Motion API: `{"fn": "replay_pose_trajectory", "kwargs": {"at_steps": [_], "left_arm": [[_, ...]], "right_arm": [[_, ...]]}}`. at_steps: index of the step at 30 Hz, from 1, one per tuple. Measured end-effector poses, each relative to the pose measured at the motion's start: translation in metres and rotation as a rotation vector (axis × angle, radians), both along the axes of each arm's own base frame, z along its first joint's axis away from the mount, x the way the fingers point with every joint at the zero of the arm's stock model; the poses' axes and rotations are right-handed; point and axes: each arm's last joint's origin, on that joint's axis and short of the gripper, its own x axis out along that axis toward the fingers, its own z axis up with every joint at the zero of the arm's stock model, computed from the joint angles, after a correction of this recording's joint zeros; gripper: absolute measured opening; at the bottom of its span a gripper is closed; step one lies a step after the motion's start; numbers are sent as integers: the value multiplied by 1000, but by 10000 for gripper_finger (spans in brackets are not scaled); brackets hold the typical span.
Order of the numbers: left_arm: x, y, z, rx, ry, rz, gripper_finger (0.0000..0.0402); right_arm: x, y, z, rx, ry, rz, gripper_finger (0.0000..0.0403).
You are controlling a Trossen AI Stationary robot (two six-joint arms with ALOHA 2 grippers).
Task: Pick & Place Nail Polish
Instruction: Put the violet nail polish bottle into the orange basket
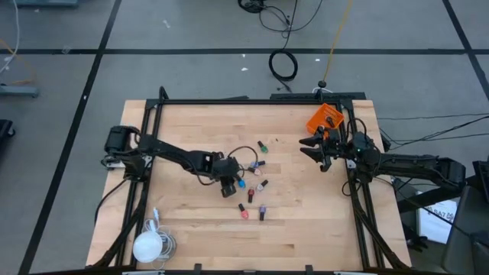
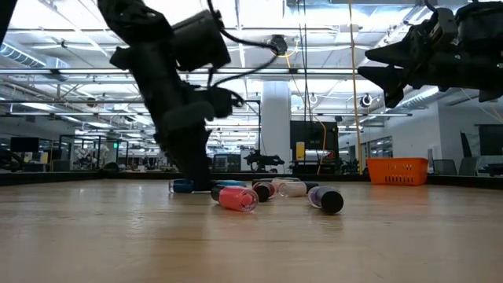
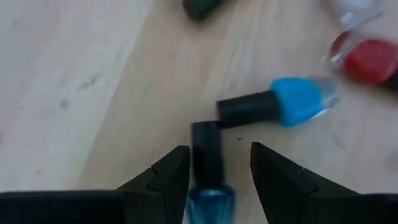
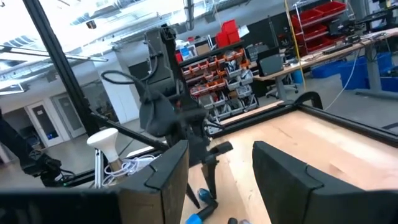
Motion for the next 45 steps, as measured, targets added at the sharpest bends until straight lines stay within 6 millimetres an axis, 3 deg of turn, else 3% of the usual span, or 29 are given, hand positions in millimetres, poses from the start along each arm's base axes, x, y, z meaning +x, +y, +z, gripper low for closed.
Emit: {"fn": "replay_pose_trajectory", "kwargs": {"at_steps": [5,12,15,20,27,30,35,40,45], "left_arm": [[5,1,-6,12,98,16,166],[5,1,-7,28,109,-23,159],[4,1,-8,23,114,-20,128],[4,2,-8,10,117,-20,36],[1,5,-1,8,111,-51,35],[-6,7,16,85,91,-72,35],[-11,6,73,301,-131,-135,35],[-9,5,125,437,-466,-284,35],[0,10,144,460,-719,-502,35]], "right_arm": [[0,0,0,1,4,2,164],[0,0,-1,2,5,2,164],[0,0,-1,2,5,2,164],[0,0,-1,2,5,3,164],[0,0,-1,6,5,3,164],[0,0,-1,6,5,4,164],[1,0,-2,14,22,1,164],[2,-2,-8,42,76,-39,164],[3,-3,-10,47,86,-45,164]]}}
